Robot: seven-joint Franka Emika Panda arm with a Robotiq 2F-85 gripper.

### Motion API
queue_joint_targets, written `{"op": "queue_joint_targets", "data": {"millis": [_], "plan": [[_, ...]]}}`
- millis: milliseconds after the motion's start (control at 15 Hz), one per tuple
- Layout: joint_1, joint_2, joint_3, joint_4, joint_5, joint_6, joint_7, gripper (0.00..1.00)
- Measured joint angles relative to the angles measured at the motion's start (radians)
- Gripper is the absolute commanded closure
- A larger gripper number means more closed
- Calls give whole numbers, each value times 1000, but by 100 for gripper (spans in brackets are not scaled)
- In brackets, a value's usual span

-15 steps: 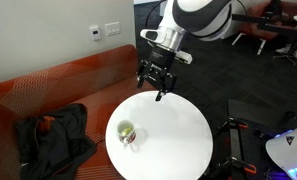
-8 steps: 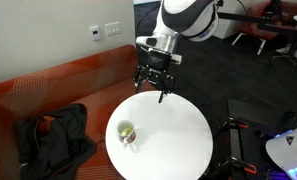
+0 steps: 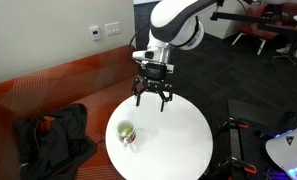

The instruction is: Pick up the yellow pen from the red mug cup and put it on the table.

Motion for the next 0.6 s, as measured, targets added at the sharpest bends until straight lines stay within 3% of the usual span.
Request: {"op": "queue_joint_targets", "data": {"millis": [600], "plan": [[-6,12,2,11,-7,-3,-13,0]]}}
